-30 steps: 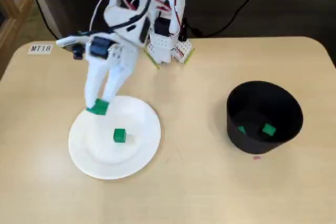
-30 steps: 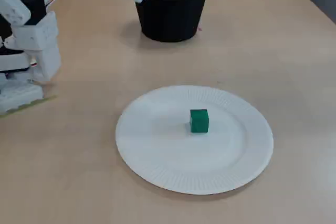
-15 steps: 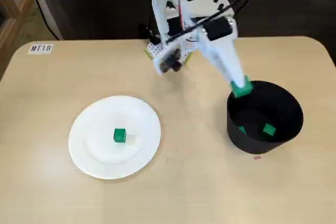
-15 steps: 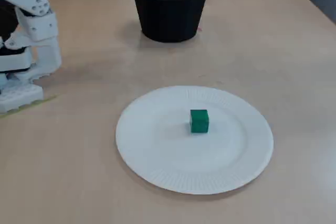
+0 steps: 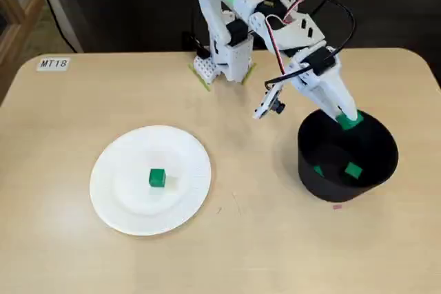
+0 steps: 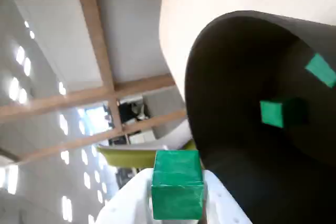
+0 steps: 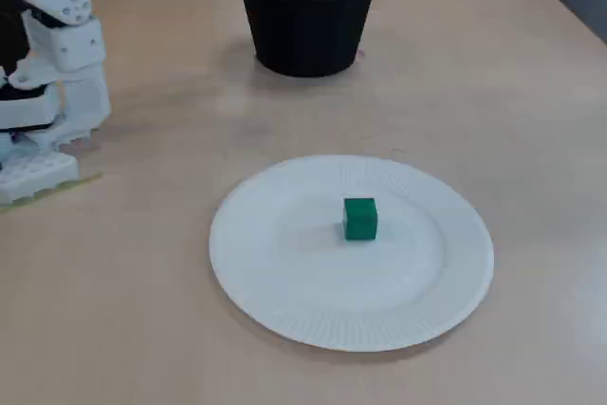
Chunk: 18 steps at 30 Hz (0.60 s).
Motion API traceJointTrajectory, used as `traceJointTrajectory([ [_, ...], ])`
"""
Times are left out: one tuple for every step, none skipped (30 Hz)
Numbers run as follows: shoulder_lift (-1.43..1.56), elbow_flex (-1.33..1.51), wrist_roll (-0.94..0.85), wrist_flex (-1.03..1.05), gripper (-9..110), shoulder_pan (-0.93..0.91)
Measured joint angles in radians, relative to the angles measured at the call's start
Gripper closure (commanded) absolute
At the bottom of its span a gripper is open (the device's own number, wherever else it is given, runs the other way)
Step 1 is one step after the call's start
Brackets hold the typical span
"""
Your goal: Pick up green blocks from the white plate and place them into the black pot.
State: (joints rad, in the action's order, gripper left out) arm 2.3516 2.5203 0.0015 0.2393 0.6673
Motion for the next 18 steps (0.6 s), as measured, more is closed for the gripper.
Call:
traceJointTrajectory([
  [0.0,0.0,-0.012,0.015,73,0.0],
  [0.0,-0.002,-0.028,0.035,72,0.0],
  [0.0,-0.006,-0.04,0.064,70,-0.002],
  [0.0,-0.017,-0.052,0.1,69,-0.006],
  [0.0,-0.031,-0.064,0.135,69,-0.015],
  [0.0,-0.044,-0.075,0.166,69,-0.023],
  [0.0,-0.052,-0.083,0.183,70,-0.031],
  [0.0,-0.058,-0.087,0.193,74,-0.04],
  [0.0,-0.061,-0.091,0.199,81,-0.048],
  [0.0,-0.066,-0.091,0.204,88,-0.052],
  [0.0,-0.075,-0.091,0.213,97,-0.055],
  [0.0,-0.091,-0.091,0.232,104,-0.069],
  [0.0,-0.115,-0.091,0.264,104,-0.086],
  [0.0,-0.146,-0.091,0.302,104,-0.107],
  [0.0,-0.186,-0.095,0.351,104,-0.137],
  [0.0,-0.225,-0.101,0.41,104,-0.173],
  [0.0,-0.27,-0.109,0.472,104,-0.218],
  [0.0,-0.31,-0.118,0.531,104,-0.262],
])
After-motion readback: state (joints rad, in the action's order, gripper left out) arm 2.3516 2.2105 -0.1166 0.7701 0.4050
